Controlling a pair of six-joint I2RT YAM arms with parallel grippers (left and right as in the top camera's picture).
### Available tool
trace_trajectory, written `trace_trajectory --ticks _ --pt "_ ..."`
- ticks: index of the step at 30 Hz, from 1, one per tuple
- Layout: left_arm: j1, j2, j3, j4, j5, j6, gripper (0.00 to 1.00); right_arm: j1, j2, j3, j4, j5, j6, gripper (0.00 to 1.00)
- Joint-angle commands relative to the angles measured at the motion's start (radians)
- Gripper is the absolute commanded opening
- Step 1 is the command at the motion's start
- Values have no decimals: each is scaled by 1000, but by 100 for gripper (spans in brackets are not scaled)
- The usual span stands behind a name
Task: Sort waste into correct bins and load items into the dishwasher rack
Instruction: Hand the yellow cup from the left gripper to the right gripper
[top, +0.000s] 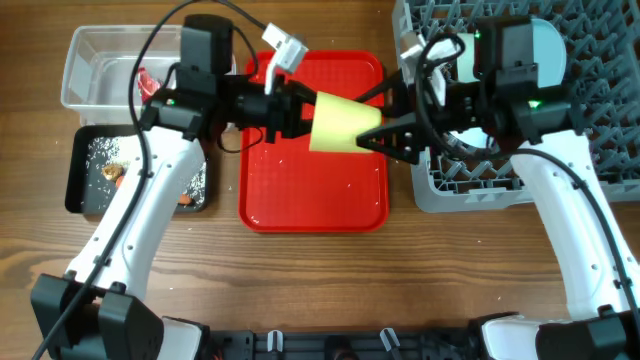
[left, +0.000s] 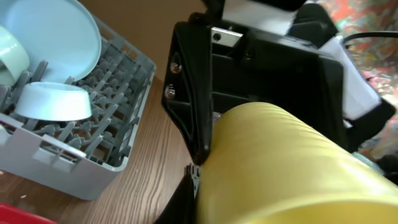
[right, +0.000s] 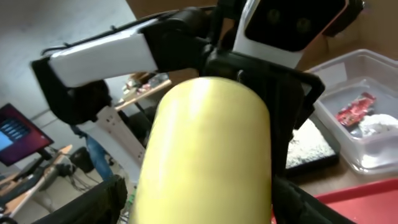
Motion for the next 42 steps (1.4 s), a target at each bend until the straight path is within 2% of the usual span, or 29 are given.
trace_trajectory --ticks 1,5,8,9,11,13,19,27,38,42 --pt "-15 13 5 0 -88 16 4 42 5 -5 33 31 73 72" --pt "-14 13 5 0 -88 16 4 47 5 -5 39 49 74 59" --pt "-14 13 5 4 -86 15 4 47 5 -5 38 63 74 60" --pt "-14 13 5 8 -80 12 4 48 5 -6 34 77 74 66" --pt "-13 13 5 34 -32 12 4 47 5 -8 33 88 71 88" --pt "-13 13 5 86 15 -8 4 47 5 -8 47 87 71 93" --pt "27 13 5 110 39 -22 4 47 5 -8 67 114 70 83" --pt "105 13 5 109 151 -21 4 47 5 -8 65 180 44 81" --pt "58 13 5 109 150 -21 4 47 5 -8 148 119 76 82" --pt "58 13 5 109 149 -21 4 47 5 -7 152 119 78 78"
